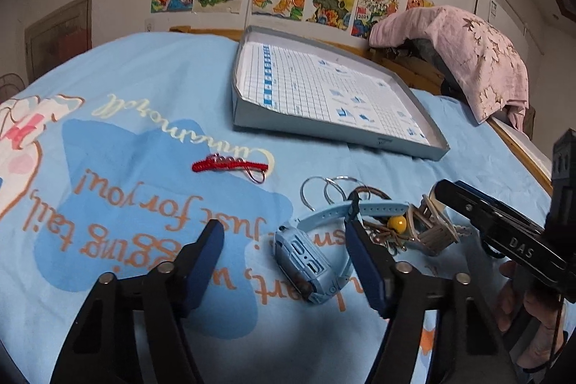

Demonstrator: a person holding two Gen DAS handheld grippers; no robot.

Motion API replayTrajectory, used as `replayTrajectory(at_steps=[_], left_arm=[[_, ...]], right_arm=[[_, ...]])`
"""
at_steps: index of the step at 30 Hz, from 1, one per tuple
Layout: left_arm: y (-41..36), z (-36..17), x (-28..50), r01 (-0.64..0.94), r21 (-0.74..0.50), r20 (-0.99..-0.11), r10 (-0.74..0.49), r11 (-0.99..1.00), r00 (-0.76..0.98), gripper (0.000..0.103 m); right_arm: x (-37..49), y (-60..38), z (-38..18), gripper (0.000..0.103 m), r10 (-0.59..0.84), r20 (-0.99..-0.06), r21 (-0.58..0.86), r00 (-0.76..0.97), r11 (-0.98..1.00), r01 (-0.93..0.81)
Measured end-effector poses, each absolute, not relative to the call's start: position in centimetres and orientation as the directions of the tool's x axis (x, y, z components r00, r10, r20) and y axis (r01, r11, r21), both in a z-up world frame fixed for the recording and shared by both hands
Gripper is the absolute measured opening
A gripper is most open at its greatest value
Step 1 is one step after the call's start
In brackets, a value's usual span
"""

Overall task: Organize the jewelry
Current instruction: 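Close the right tool on the silver buckle keychain while the left tool grasps the blue watch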

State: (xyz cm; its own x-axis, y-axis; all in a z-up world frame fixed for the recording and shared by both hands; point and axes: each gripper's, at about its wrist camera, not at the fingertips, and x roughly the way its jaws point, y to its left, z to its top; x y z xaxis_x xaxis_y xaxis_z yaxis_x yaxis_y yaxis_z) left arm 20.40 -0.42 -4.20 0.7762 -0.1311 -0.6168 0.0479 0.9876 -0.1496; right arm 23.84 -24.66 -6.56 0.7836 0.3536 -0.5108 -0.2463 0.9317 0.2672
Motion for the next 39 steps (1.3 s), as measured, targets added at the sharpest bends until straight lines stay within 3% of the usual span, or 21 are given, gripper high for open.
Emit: replayTrajectory(at_steps=[8, 12, 18, 27, 34, 39], left_arm=[[-0.8, -5.4, 21.0, 0.054, -0.182, -0.674, -0.164, 0.982, 0.720, 0.044], [-0.8, -5.3, 20.9, 0.074, -0.196, -0.670, -0.188, 0.978, 0.718, 0.034], [-0.5, -5.3, 21.0, 0.072, -0.215, -0.673, -0.201, 0.974, 0.712, 0.033], [-0.7, -5.3, 20.8, 0.080, -0.207, -0.684, -0.203, 0.975, 0.701, 0.025], [-0.8, -5.0, 20.3, 0.086, -0.200, -0.674, -0.201, 0.976, 0.711, 0.019], [-0.4, -4.8, 19.9, 0.075, -0.211, -0.662, -0.199, 0.975, 0.723, 0.017]], right_arm=[[24.5, -24.5, -7.1, 0.026, 0.382, -0.529, 0.295, 0.758, 0.920, -0.258], [24.1, -24.3, -6.9, 0.025, 0.396, -0.537, 0.283, 0.745, 0.916, -0.283], [22.8, -23.9, -6.9, 0.015, 0.406, -0.579, 0.242, 0.707, 0.914, -0.326], [22.7, -23.9, -7.2, 0.014, 0.464, -0.589, 0.267, 0.661, 0.884, -0.383], [21.8, -23.7, -6.8, 0.004, 0.490, -0.558, 0.271, 0.670, 0.870, -0.411], [20.6, -24.0, -5.8, 0.004, 0.483, -0.515, 0.258, 0.708, 0.875, -0.409]])
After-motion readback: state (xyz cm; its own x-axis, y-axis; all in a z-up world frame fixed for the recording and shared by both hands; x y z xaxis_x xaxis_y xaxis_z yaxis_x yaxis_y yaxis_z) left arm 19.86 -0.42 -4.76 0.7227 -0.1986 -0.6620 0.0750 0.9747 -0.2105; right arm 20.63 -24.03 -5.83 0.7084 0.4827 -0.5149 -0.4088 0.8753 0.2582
